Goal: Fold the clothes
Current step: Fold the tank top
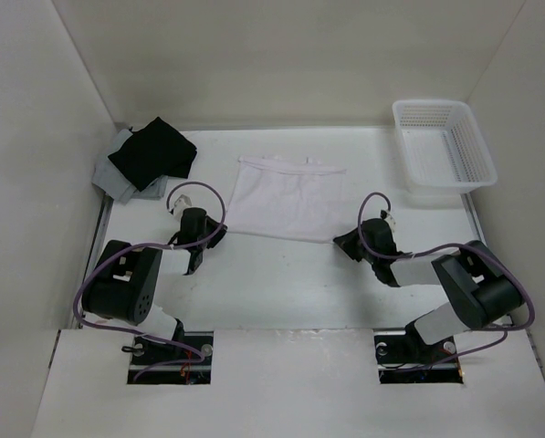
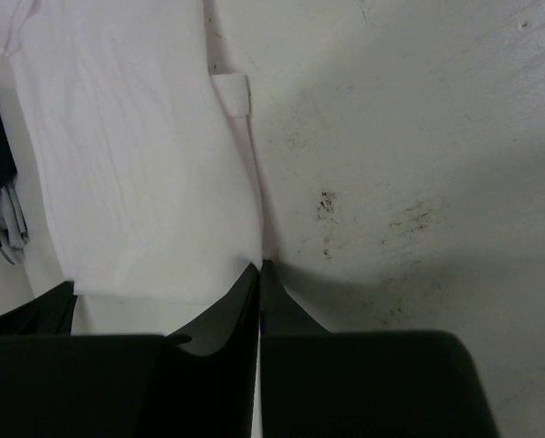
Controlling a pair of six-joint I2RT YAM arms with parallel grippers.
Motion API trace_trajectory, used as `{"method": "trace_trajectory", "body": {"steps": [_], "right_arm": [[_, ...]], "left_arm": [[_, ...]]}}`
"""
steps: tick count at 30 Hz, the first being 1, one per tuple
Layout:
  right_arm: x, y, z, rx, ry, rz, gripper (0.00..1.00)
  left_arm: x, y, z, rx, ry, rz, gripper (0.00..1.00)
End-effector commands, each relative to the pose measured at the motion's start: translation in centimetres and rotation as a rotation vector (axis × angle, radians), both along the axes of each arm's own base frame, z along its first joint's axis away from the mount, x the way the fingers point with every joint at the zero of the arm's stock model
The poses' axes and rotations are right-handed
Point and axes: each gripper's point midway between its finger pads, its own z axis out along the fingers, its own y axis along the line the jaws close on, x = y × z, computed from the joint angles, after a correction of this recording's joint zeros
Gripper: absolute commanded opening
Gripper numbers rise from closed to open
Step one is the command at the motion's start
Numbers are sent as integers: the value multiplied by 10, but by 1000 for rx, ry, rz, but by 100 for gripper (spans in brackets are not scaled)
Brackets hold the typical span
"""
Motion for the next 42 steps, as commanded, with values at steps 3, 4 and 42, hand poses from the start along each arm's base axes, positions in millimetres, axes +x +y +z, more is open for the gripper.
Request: {"method": "trace_trajectory", "body": {"steps": [3, 4, 42], "right_arm": [[10, -7, 21, -17, -76, -21, 0], [9, -6, 32, -17, -111, -8, 0], [150, 5, 168, -237, -254, 213, 0]], "left_arm": [[6, -1, 30, -34, -100, 1, 1], [6, -1, 42, -46, -127, -4, 0], [100, 16, 160, 16, -270, 74, 1]]}}
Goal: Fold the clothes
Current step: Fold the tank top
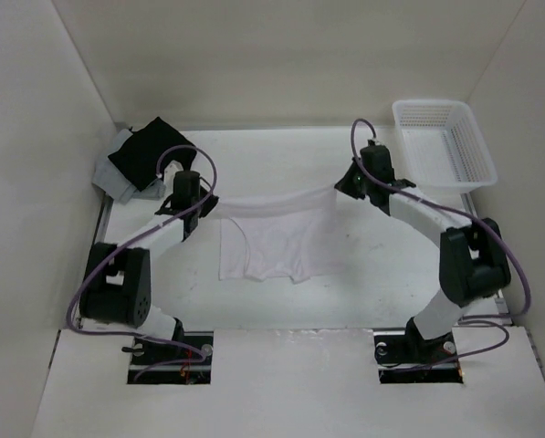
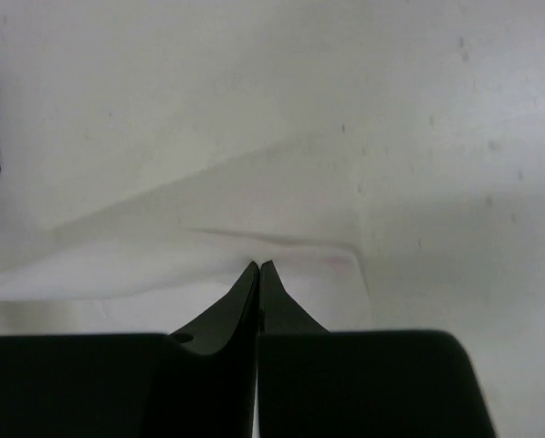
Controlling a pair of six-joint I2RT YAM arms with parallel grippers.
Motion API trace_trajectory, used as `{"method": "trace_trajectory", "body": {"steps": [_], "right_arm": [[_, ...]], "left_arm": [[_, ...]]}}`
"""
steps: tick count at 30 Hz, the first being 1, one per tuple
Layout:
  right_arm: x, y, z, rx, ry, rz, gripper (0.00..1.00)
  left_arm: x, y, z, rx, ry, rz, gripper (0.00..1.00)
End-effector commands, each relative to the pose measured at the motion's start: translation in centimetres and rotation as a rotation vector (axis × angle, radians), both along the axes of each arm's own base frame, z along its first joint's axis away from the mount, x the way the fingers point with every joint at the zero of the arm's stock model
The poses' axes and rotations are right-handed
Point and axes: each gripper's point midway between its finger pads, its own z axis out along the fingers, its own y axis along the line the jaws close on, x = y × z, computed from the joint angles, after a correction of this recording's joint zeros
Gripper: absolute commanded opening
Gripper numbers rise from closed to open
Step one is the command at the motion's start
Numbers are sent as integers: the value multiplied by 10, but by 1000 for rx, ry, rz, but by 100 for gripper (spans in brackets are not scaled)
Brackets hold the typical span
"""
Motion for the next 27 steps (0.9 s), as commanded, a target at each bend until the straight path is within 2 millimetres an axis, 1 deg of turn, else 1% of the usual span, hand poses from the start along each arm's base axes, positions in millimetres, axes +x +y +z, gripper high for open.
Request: {"method": "trace_trajectory", "body": {"steps": [1, 2, 3, 5, 6, 8, 10, 14, 16, 18, 23, 27], "right_arm": [[58, 8, 59, 93, -173, 29, 0], [62, 6, 62, 92, -175, 23, 0], [60, 5, 66, 94, -184, 22, 0], [46, 2, 71, 89, -200, 27, 0], [35, -1, 70, 88, -207, 24, 0], [9, -5, 62, 95, -217, 20, 0], [-16, -9, 49, 107, -214, 8, 0], [-56, -14, 27, 119, -204, -1, 0], [-76, -15, 18, 116, -196, 4, 0], [-93, -16, 10, 116, -186, 6, 0], [-126, -18, -6, 136, -144, -14, 0], [-147, -21, -27, 125, -81, -35, 0]], "left_arm": [[64, -9, 87, -52, -274, 5, 1], [69, -10, 92, -60, -282, 1, 1], [70, -10, 97, -63, -293, 0, 1], [61, -11, 103, -61, -313, -8, 1], [53, -11, 100, -59, -312, -8, 2], [32, -12, 90, -74, -307, -13, 2], [8, -8, 75, -80, -299, -12, 2], [-35, -3, 51, -107, -287, -13, 2], [-53, -1, 44, -112, -294, -22, 2], [-70, -4, 43, -134, -307, -40, 2], [-100, -8, 40, -133, -318, -78, 2], [-119, -9, 21, -141, -296, -95, 2]]}}
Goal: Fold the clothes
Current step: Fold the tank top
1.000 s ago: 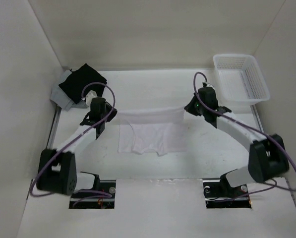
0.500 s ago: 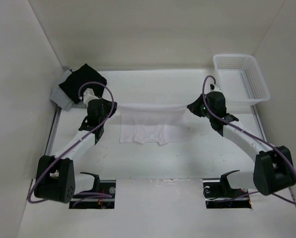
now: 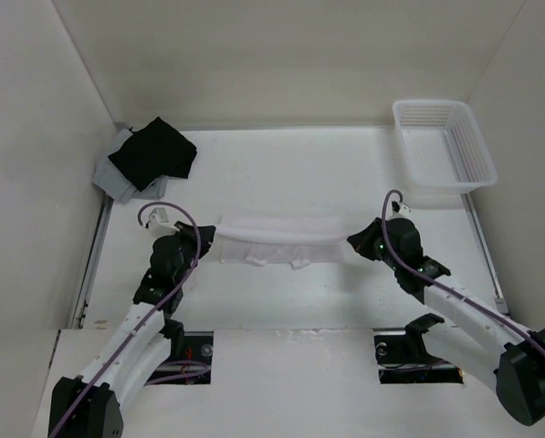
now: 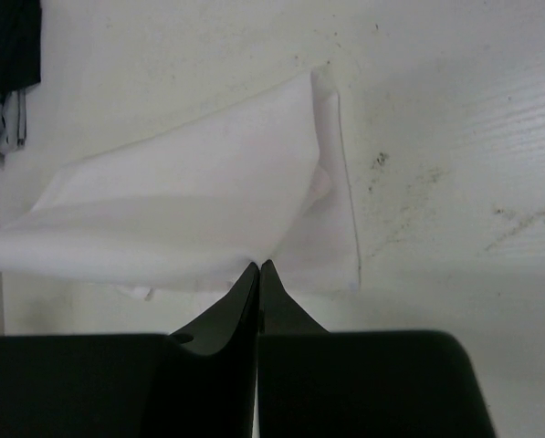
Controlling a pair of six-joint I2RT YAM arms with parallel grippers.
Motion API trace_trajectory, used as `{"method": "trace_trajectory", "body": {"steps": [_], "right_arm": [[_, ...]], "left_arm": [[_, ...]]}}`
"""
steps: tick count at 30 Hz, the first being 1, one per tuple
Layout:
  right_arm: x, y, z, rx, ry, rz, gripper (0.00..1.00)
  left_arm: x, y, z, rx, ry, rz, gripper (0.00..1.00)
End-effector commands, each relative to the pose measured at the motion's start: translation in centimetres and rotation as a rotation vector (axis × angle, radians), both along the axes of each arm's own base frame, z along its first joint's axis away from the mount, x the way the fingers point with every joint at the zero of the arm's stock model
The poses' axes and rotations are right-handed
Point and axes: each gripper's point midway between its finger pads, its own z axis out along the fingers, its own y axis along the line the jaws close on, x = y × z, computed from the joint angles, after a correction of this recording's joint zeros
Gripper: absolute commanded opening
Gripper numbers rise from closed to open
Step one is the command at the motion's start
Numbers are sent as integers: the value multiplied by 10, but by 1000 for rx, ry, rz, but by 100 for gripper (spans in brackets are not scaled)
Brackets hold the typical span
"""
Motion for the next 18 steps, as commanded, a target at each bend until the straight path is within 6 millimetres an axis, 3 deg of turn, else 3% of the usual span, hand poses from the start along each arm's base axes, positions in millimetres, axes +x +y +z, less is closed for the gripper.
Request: {"method": "trace_trajectory", "body": {"steps": [1, 5, 8, 11, 15, 18], "right_arm": [[-12, -5, -16, -1, 48, -51, 0], [-32, -6, -49, -8, 128, -59, 0], [-37, -1, -49, 9, 134, -44, 8], [-39, 1, -41, 17, 108, -30, 27], [-25, -9, -29, 19, 53, -56, 44], [-6, -13, -35, 19, 59, -59, 51]], "left_arm": [[-16, -3, -22, -3, 40, -23, 2], [-33, -8, -55, 6, 107, -49, 6], [-38, -7, -66, -10, 126, -46, 12], [-38, -3, -57, -19, 110, -28, 26], [-29, 1, -26, -27, 36, -5, 27], [-22, -9, -14, -24, 22, -29, 27]]}}
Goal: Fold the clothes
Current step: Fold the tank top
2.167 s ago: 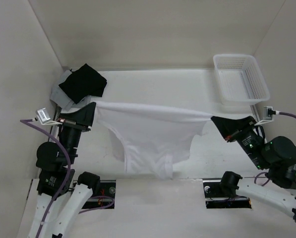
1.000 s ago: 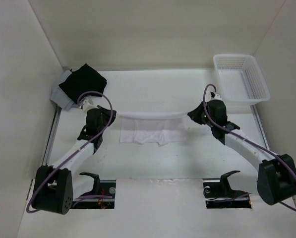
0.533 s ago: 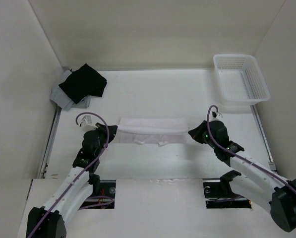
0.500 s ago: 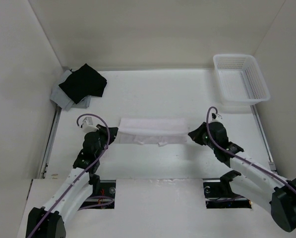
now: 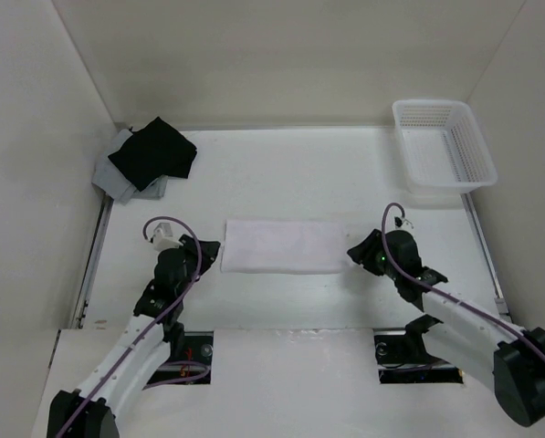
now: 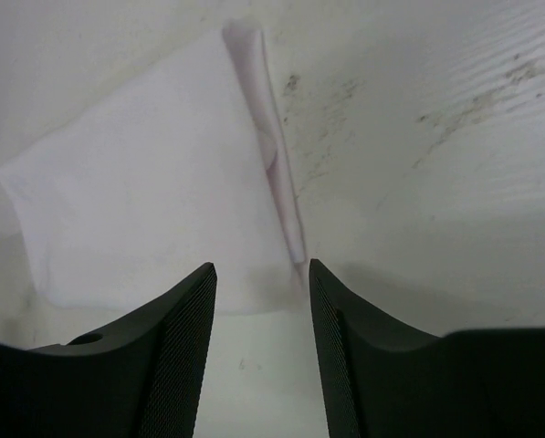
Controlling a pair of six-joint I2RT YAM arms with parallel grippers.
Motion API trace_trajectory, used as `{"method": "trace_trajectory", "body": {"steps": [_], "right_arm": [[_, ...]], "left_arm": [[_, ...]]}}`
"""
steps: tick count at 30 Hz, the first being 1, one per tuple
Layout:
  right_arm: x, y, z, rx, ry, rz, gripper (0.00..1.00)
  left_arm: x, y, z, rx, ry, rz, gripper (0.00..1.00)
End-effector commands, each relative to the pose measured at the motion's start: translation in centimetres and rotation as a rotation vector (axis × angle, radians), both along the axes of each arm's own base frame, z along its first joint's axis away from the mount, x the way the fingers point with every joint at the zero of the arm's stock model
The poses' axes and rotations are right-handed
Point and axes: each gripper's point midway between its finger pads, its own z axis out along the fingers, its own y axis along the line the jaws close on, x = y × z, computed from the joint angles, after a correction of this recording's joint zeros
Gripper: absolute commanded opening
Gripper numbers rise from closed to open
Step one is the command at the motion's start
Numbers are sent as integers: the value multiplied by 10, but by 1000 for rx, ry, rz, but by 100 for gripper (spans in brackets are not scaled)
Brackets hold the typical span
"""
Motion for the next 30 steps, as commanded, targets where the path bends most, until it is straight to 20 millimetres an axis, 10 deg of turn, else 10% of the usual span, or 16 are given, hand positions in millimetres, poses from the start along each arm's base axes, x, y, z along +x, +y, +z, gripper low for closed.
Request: {"method": "trace_trajectory", "body": {"steps": [1, 10, 15, 25, 30], "right_arm": [[29, 4, 13, 33, -58, 18, 51], [50, 37, -14, 192, 32, 96, 40], [62, 36, -17, 237, 34, 46, 3], [39, -38, 45, -12, -106, -142, 0], [43, -40, 96, -152, -162, -123, 0]], "left_arm": [[17, -16, 40, -23, -94, -28, 27], [24, -50, 41, 12, -121, -106, 26], [25, -46, 43, 16, -133, -101, 26], [17, -78, 53, 1, -153, -187, 29], [17, -93, 71, -20, -188, -225, 30]]}}
